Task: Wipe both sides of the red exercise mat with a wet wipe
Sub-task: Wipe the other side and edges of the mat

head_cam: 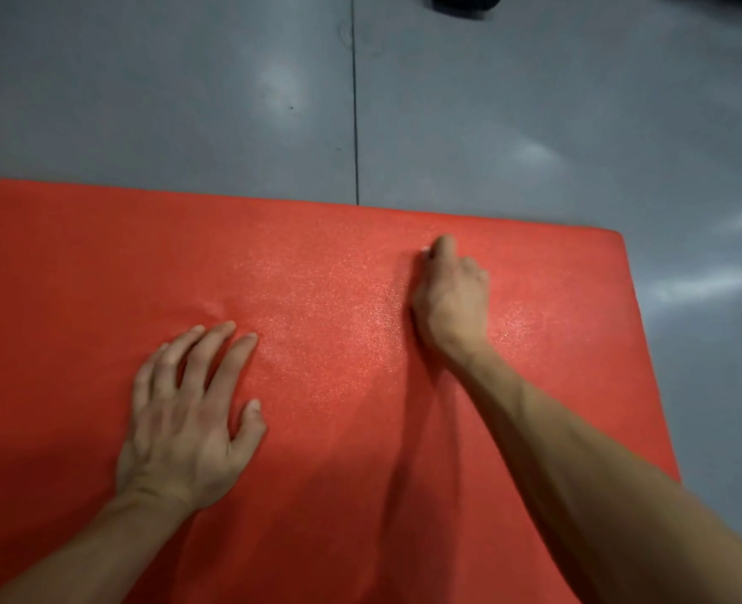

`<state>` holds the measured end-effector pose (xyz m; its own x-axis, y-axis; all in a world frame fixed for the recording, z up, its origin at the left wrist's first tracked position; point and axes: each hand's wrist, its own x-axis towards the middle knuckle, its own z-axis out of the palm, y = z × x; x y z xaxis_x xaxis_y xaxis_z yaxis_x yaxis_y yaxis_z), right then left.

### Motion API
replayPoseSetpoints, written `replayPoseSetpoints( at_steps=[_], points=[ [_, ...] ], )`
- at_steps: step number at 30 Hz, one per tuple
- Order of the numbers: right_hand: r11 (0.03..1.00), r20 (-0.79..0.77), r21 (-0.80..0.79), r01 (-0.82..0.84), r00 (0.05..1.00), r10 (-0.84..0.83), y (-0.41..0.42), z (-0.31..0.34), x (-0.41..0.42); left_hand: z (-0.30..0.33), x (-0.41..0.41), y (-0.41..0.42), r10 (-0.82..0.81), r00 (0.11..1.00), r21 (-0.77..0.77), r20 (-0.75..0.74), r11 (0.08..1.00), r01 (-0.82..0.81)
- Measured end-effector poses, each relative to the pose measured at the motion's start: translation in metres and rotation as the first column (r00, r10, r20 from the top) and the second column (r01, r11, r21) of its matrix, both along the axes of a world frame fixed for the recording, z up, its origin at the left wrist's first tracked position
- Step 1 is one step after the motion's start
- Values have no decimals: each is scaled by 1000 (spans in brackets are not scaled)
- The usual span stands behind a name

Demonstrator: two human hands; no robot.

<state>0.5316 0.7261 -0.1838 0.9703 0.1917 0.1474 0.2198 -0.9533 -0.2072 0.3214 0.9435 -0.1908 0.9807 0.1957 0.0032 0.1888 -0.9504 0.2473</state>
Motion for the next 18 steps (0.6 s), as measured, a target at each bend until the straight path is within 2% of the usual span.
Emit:
replayPoseSetpoints(
  at_steps=[3, 4, 5, 7, 9, 11, 13, 15, 18],
  points=[
    [929, 8, -67, -364, 931, 366, 45, -7, -10, 0, 0, 0, -4, 1000, 4, 7, 1000, 4],
    [911, 25, -81, -405, 913, 408, 32, -6, 1, -1, 1, 1, -7, 1000, 3, 9, 1000, 7],
    [923, 37, -87, -374, 925, 378, 10, -6, 14, 0, 1, 1, -6, 1000, 1, 9, 1000, 6],
    [994, -4, -65, -90, 996, 90, -42, 0, 37, -1, 0, 1, -1, 1000, 5, 17, 1000, 1],
    [966, -40, -43, 254, 966, -256, -84, 9, 46, -1, 1, 1, -5, 1000, 5, 29, 1000, 5],
    [938, 5, -9, 347, 938, -347, -75, 4, 44, -1, 1, 1, -8, 1000, -1, 21, 1000, 8],
    [965, -4, 30, 262, 965, -262, -18, 0, 37, -1, 1, 2, -6, 1000, 1, 6, 1000, 6],
    [993, 20, 107, 53, 998, -56, 46, -6, 26, -1, 0, 1, -7, 1000, 3, -3, 1000, 7],
    [970, 113, 46, -239, 966, 233, 94, -10, 18, -2, 1, 2, -8, 1000, 12, -7, 1000, 9]
  ],
)
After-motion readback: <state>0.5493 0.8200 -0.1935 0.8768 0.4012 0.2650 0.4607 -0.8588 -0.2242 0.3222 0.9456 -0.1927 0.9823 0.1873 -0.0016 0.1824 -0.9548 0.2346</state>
